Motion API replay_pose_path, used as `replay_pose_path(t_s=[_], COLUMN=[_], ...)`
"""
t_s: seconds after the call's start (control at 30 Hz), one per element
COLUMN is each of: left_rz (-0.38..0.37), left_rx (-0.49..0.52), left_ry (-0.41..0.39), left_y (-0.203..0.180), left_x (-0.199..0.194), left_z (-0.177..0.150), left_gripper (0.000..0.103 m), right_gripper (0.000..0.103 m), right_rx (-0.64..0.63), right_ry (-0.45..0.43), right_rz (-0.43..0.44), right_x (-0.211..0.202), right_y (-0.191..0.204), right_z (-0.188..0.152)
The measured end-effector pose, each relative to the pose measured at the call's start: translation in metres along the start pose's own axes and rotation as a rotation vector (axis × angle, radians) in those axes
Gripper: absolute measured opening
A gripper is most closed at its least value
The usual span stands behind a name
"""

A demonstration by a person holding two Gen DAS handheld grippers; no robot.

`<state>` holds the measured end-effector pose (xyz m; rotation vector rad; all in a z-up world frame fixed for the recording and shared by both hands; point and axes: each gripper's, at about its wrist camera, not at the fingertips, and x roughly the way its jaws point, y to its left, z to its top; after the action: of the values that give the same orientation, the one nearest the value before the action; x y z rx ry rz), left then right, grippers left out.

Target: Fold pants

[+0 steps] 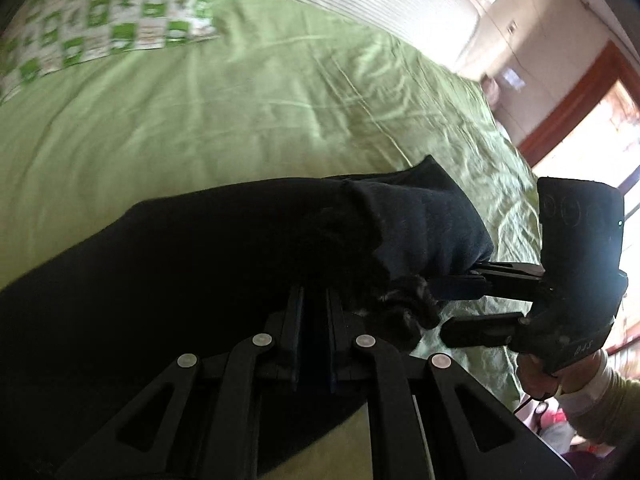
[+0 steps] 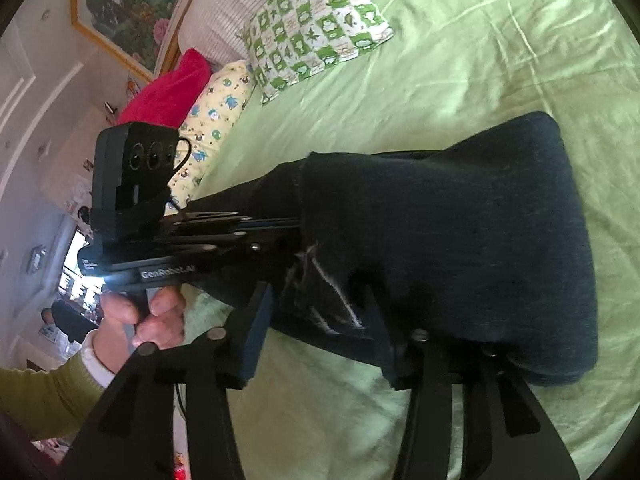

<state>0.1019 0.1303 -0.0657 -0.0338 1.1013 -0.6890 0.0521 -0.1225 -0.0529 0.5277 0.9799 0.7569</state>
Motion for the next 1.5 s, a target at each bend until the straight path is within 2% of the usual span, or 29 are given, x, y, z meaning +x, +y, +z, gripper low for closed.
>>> replay_pose_path(t_s=[0.07,0.27,0.33,0.43,0.7,0.87,1.1,1.3,1.37,1.43,1.5], left_rz=[0.016,0.037,0.055,0.077,0.104,0.155,0.238,0.268,0.278,0.280,0.283], left_rx=[-0.015,-0.088,-0.129,-0.203,-0.448,-0.598,-0.717,-0.781,-0.798,-0.817,-0.835], left_ry=[-0.025,-0.094,-0.120,-0.165,-0.277,-0.343,-0.364,-0.379,-0.385,-0.391,-0.398], left_y=[0.002,0.005,0.008,0.015,0.049,0.072,0.097,0.116,0.122,0.129,0.135], left_x=[-0.010,-0.037,-0.046,-0.062,-0.110,-0.139,-0.160,-0.167,-0.169,-0.170,-0.170], left_z=[-0.005,-0.021,-0.029,-0.043,-0.091,-0.122,-0.157,-0.173,-0.177,-0.180,-0.181], left_gripper=[0.008,0.022,0.034,0.043,0.043,0.043,0.043,0.043,0.046,0.054,0.054], right_gripper=[0.051,0.051,0.051,0.051,0.051,0.051,0.051,0.051,0.051,0.051,0.051], right_rx=[-0.004,-0.065,-0.082,-0.113,-0.229,-0.298,-0.396,-0.490,-0.515,-0.545,-0.576], right_ry=[-0.008,-0.034,-0.029,-0.016,0.040,0.089,0.176,0.237,0.261,0.290,0.320], right_rz=[0.016,0.052,0.059,0.059,0.063,0.090,0.117,0.147,0.143,0.134,0.123], right_x=[-0.001,-0.006,-0.003,0.002,0.023,0.045,0.089,0.124,0.135,0.147,0.160], right_y=[0.005,0.030,0.036,0.045,0.078,0.103,0.145,0.183,0.191,0.198,0.204], right_z=[0.002,0.016,0.021,0.029,0.056,0.070,0.088,0.095,0.096,0.097,0.099])
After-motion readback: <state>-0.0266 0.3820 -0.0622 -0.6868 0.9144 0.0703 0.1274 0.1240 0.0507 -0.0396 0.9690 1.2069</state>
